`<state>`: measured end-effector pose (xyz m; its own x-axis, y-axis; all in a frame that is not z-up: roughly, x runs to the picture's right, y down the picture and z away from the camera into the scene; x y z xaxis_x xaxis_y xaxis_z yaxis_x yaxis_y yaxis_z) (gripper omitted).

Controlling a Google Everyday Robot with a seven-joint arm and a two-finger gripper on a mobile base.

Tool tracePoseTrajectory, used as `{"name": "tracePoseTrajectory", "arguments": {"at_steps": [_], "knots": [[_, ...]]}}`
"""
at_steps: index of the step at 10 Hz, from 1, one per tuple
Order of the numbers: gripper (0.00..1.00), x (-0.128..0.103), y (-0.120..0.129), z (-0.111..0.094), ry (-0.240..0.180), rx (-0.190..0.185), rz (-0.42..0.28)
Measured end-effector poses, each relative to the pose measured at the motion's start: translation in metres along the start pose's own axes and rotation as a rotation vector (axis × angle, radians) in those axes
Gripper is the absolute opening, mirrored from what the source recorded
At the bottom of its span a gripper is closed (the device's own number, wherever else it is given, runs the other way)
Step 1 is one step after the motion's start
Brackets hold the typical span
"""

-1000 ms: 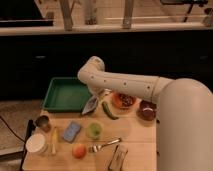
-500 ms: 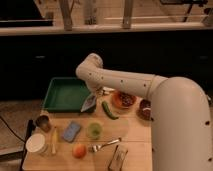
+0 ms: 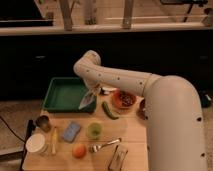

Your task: Place towel in tray

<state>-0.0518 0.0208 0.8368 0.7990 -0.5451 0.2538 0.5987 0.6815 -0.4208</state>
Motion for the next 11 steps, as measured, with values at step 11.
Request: {"name": "tracePoseTrajectory", "arguments": {"at_steps": [11], "knots": [[0.02,-0.012,-0.034,-0.009,-0.060,0.013,-0.107]]}}
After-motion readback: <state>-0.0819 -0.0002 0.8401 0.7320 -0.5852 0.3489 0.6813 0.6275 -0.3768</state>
